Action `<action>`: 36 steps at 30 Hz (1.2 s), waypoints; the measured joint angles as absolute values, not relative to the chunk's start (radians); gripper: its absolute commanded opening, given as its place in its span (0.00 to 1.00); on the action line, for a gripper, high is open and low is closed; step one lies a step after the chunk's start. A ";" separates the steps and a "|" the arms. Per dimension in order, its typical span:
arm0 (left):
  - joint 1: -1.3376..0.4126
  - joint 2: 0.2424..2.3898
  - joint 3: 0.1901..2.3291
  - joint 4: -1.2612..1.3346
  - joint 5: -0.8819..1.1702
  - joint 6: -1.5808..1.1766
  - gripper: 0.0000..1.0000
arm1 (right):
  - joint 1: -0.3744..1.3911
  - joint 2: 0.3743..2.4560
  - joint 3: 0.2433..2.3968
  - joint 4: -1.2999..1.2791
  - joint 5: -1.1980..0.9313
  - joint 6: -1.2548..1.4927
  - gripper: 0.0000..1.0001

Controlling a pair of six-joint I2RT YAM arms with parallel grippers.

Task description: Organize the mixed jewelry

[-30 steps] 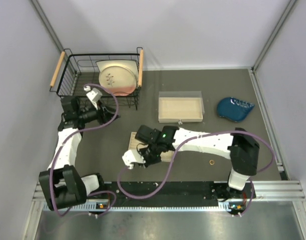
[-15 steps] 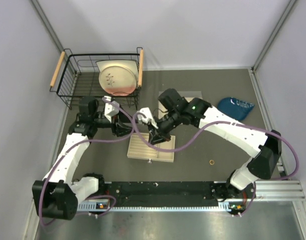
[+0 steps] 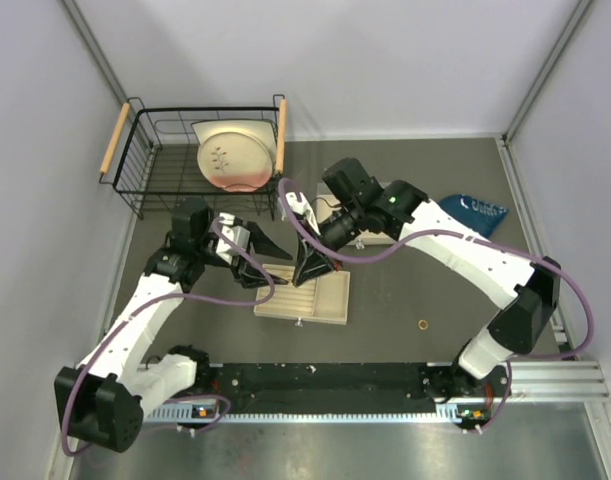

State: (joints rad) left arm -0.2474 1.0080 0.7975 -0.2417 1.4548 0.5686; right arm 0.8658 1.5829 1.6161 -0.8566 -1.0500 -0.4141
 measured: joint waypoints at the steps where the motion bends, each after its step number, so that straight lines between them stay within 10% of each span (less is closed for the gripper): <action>1: -0.258 1.008 0.797 -0.242 1.455 0.572 0.57 | 0.865 1.589 1.619 -0.855 -1.055 -0.410 0.00; 17: -0.326 0.982 0.797 -0.243 1.451 0.553 0.36 | 0.839 1.613 1.620 -0.855 -1.068 -0.395 0.00; 36: -0.337 0.973 0.801 -0.245 1.443 0.541 0.35 | 0.822 1.632 1.628 -0.855 -1.070 -0.389 0.00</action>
State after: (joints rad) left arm -0.3367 0.9726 0.8013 -0.2455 1.4425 0.5411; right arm 0.8215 1.6318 1.6276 -0.8555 -1.0698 -0.3885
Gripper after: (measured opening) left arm 0.354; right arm 0.005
